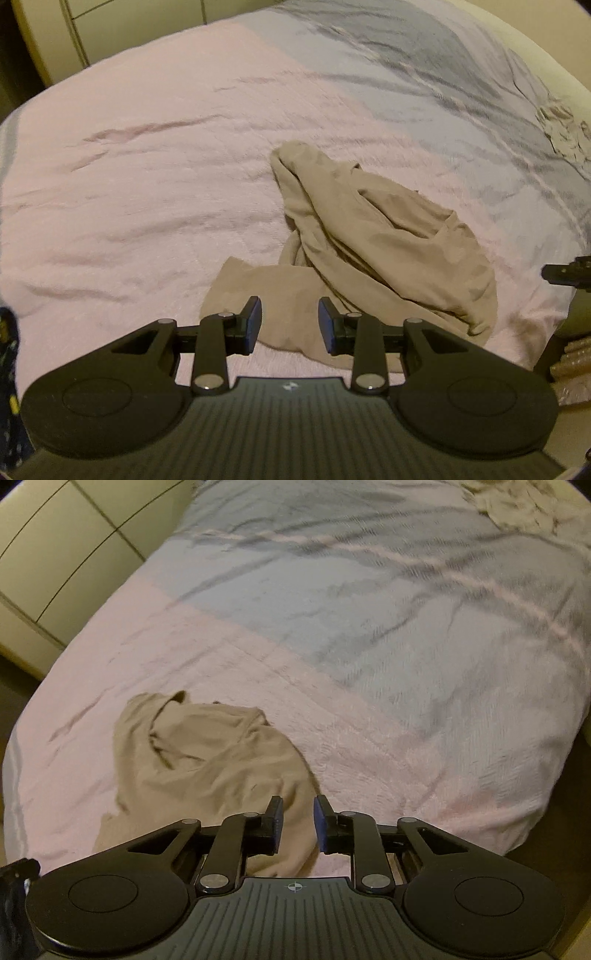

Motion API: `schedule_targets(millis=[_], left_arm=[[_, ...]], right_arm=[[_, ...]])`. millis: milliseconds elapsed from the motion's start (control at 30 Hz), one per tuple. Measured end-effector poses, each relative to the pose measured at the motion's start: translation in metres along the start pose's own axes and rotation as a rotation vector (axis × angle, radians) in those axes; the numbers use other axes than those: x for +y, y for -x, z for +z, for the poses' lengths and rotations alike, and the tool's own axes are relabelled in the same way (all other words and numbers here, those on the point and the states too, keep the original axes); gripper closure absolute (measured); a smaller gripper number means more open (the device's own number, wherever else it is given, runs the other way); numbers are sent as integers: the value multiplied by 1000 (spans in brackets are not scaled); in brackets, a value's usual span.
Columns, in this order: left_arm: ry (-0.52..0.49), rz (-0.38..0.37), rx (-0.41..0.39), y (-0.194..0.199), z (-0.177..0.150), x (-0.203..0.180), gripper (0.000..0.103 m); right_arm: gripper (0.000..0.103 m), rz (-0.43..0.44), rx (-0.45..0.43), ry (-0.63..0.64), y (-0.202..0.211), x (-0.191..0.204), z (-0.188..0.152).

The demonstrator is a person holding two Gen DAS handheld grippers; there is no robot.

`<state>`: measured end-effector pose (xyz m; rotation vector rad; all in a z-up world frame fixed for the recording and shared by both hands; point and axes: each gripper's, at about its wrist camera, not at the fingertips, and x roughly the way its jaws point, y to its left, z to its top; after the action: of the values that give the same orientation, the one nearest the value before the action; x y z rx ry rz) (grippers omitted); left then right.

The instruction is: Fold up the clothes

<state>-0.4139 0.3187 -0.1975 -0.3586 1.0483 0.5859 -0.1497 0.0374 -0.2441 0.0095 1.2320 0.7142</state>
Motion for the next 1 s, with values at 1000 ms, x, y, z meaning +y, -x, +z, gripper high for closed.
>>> schedule_targets(millis=[1000], left_arm=[[70, -134, 10, -121, 62, 41, 74]], right_arm=[[71, 11, -33, 218, -50, 7, 26]])
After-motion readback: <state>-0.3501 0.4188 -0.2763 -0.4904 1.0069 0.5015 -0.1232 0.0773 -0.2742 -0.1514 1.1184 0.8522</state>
